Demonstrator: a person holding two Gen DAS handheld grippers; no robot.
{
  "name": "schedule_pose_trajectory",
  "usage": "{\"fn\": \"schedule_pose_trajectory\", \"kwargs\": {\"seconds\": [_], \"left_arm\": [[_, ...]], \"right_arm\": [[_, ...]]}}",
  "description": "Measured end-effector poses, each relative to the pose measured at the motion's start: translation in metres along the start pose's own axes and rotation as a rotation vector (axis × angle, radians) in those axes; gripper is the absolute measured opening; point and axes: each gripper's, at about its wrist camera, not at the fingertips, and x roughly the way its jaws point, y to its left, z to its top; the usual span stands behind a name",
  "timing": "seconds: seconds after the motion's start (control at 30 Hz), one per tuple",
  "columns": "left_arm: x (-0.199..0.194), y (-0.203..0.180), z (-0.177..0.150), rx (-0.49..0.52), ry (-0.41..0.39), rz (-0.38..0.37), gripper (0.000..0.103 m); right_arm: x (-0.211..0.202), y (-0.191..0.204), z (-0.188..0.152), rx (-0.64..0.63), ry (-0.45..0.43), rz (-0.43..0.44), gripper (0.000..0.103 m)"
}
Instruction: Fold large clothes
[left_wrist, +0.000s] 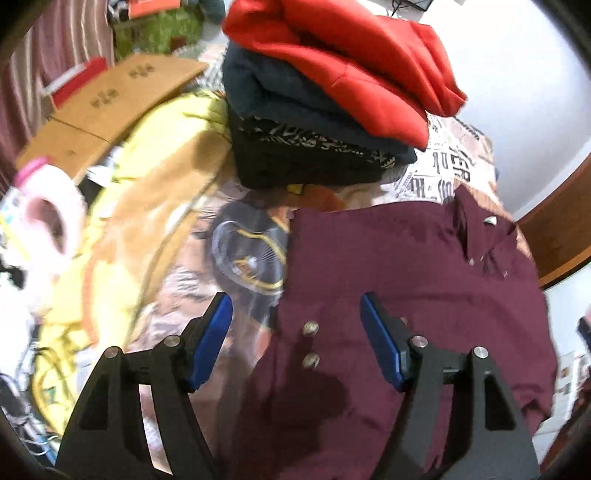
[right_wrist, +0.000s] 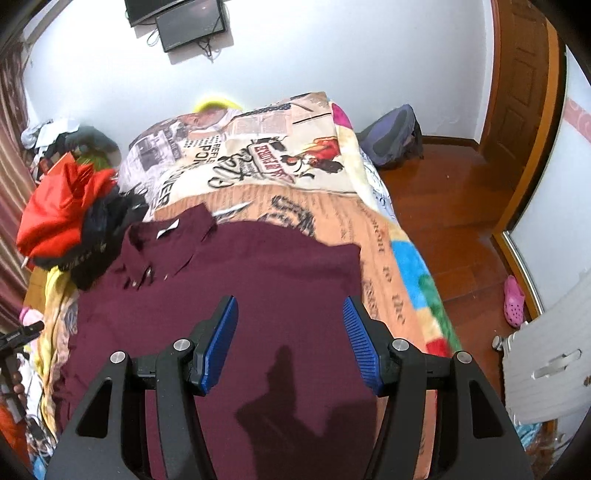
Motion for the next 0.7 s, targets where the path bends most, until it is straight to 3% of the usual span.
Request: {"fn": "schedule_pose_trajectory", "kwargs": {"seconds": [0.13,0.33,0.43,0.57,0.7], "left_arm": [[0.043,0.009,0.017,-0.043,0.108,-0.084,0.071],[0.101,0.009,0.029,-0.031,0.21,-0.079,0.071],[0.119,0.009,0.035,-0.044,0.228,-0.111,0.071],[0.136,0.002,0.04,-0.047,0.223,-0.189,0.071],[0.145,-0.01,0.039,0.006,0.207,-0.186,0.071]], "right_arm": [[0.024,-0.013,0.009,0.02,0.06,0.008,0.055],[0.067,-0.043,0.007,0.087,0.184,-0.004,0.055],[0.086,-0.057,0.004,0.127,0.241,0.008,0.055],[0.104,-0.07,0.004,0.188,0.286,0.091,0.055],[0.116,-0.068,0.013,0.184,0.288,0.145,0.055]]}}
